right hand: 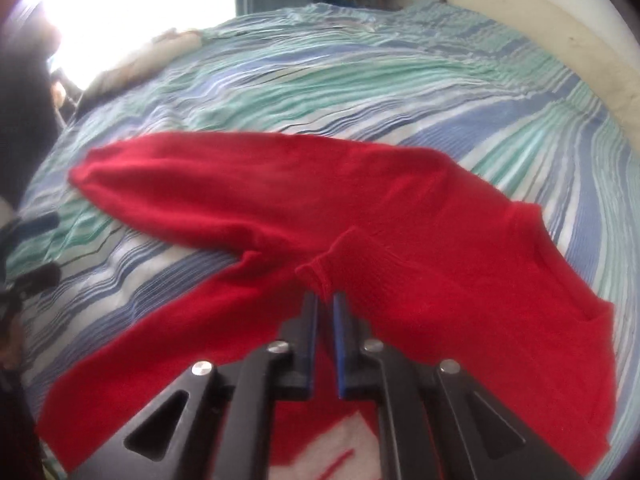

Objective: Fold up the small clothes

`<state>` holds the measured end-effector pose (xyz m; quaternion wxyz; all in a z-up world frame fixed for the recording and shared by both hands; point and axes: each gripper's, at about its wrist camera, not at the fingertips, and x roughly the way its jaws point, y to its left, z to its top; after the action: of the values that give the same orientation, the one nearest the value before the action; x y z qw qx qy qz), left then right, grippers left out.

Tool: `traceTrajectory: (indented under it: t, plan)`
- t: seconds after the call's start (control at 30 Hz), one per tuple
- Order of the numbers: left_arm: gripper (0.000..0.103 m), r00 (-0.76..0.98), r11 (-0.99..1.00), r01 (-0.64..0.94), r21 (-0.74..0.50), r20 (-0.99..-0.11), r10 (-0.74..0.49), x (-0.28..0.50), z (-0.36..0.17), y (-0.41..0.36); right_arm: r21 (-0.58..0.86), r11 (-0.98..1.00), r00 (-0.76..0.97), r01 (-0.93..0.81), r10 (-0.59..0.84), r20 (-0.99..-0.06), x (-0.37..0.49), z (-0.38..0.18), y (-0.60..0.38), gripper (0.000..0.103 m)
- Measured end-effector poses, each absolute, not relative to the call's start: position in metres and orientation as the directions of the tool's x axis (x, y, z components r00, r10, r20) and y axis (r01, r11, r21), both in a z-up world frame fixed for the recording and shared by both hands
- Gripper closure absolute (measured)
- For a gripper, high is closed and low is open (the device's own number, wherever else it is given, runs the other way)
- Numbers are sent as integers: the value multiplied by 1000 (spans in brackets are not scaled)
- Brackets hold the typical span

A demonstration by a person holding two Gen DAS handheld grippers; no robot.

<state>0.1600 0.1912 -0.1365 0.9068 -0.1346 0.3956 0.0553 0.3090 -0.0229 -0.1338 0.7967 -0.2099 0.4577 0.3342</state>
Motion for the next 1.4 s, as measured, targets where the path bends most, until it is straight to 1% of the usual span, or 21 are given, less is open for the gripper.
traceTrajectory:
  t: [0.03,0.07,0.1,0.2,0.3,0.37,0.43,0.5,0.53,0.57,0.63,0.7,0.8,0.87,0.93,1.0,1.1,1.17,1.27,1.33,1.4]
  plan:
    - [1,678,957,-213,-198,-735,-1,160,-137,192,-19,675,328,-738,334,-884,305,-137,-21,80]
    - [1,678,955,-220,-197,-735,5,160,-138,192,-9,676,309,-737,324,-894,303,-139,-23,55]
    - [1,679,954,-226,-195,-734,11,159,-138,193,28,681,289,-732,347,-892,302,-136,-27,49]
    - [1,682,954,-228,-197,-732,12,156,-137,194,202,721,284,-663,492,-823,300,-111,-72,48]
    - [1,681,956,-218,-195,-732,6,155,-137,192,376,795,332,-475,558,-760,303,-100,-150,48]
    - [1,677,961,-208,-183,-736,6,155,-139,188,415,850,365,-325,518,-774,299,-109,-209,48]
    - [1,667,968,-195,-158,-745,13,156,-142,182,358,922,358,-150,388,-849,290,-132,-267,50]
    - [1,657,974,-185,-132,-754,23,156,-145,177,275,961,349,2,257,-901,274,-150,-320,77]
    - [1,653,976,-180,-123,-757,25,155,-146,175,247,968,375,34,216,-901,263,-147,-338,80]
    - [1,649,977,-176,-119,-761,24,155,-148,174,216,975,403,53,177,-898,251,-140,-349,80]
    - [1,641,980,-169,-109,-767,25,156,-151,171,266,964,442,28,227,-868,227,-123,-357,80]
    - [1,633,981,-168,-92,-773,36,157,-154,169,313,948,457,-50,301,-837,201,-107,-344,80]
    - [1,619,984,-167,-65,-784,53,156,-160,166,387,905,409,-179,426,-807,162,-102,-310,79]
    - [1,611,985,-165,-56,-790,57,154,-163,166,430,876,354,-217,481,-802,137,-115,-292,79]
    - [1,605,986,-159,-51,-795,56,152,-166,166,416,886,302,-205,462,-834,109,-142,-287,79]
    - [1,604,987,-154,-46,-795,57,149,-167,165,375,912,299,-164,408,-862,85,-160,-296,85]
    - [1,601,988,-152,-31,-796,67,149,-167,162,301,947,393,-110,320,-862,56,-141,-312,83]
    - [1,595,988,-152,-16,-800,78,150,-169,160,299,944,436,-140,330,-837,40,-123,-307,83]
    - [1,586,989,-149,-1,-806,87,149,-172,158,316,917,420,-243,393,-818,20,-117,-275,83]
    - [1,575,990,-141,-6,-815,77,148,-171,158,350,895,373,-277,435,-819,9,-135,-253,80]
    - [1,554,994,-112,-7,-831,57,144,-168,158,320,911,338,-262,397,-854,-2,-161,-244,77]
